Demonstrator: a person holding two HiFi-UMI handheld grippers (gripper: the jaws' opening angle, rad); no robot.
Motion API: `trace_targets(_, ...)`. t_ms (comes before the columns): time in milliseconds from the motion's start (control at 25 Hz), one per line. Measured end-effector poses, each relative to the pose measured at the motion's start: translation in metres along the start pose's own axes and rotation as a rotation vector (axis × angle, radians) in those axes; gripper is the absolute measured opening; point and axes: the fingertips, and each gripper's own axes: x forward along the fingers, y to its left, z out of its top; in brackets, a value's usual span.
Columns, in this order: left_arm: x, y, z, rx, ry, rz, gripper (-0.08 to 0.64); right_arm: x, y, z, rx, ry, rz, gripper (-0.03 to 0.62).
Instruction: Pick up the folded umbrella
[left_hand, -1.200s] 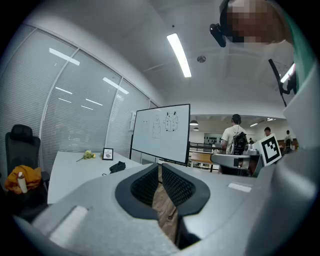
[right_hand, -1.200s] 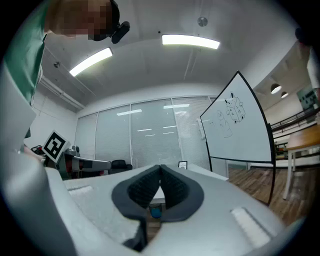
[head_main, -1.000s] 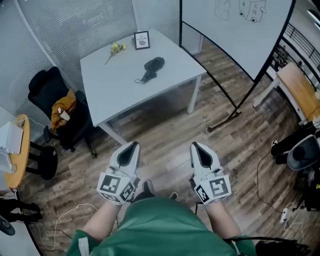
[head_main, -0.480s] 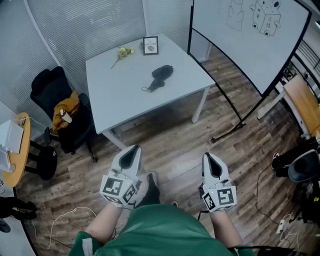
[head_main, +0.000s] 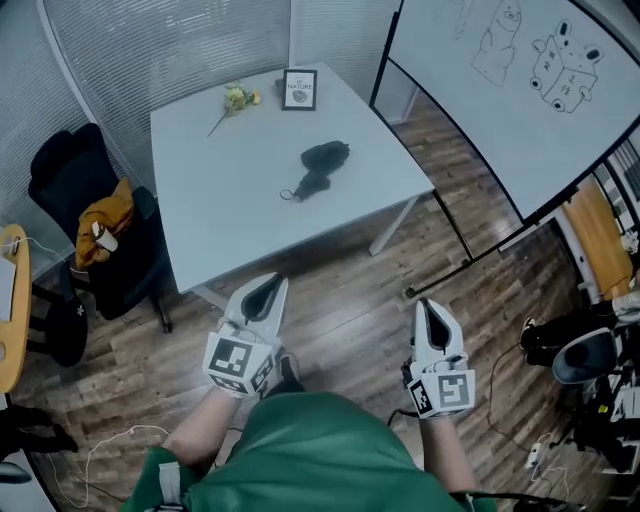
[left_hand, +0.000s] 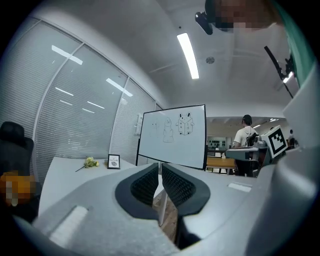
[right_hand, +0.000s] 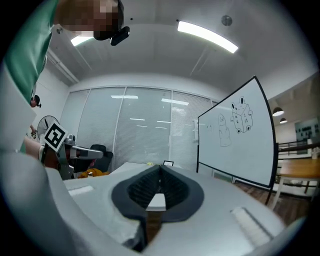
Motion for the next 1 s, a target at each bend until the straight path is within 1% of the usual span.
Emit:
trace_targets(80,0.014,0.023,0.003,0.005,-0.01,-0.011,0.029,0.026,0.007,0.003,-0.029,0.002,0.003,0.002)
trace_targets(240,0.04,0.064,0.0,0.085,0.007,-0.017,0.028,0.074,0.015,0.01,-0.168,0.0,-0.031,0.002)
trace_targets(320,0.05,0.077,-0.003,0.102,0.016,-0.022,0.028,0.09,0.014,0.01,-0.208,0.009,-0.042,0.002)
trace_targets(400,0.059,0.087,-0.005,0.113,0.018,-0.027,0.028,0.105,0.011,0.007,-0.215,0.027,-0.027,0.002)
trace_targets(520,0.077,0.099,-0.008,0.134,0.021,-0.024,0.028,0.132,0.009,-0.004,-0.215,0.063,0.027,0.002)
trace_targets(680,0.104,0.111,-0.012,0.121,0.026,-0.003,0.025,0.169,-0.002,-0.02,-0.202,0.08,0.072,0.002)
trace_targets(880,0.141,0.129,-0.02,0.185,0.081,0.063,0.026,0.222,-0.027,-0.028,-0.172,0.046,0.136,0.002)
trace_targets(1000,0.167,0.139,-0.019,0.182,0.1,0.114,0.026,0.257,-0.045,-0.029,-0.189,0.031,0.184,0.002)
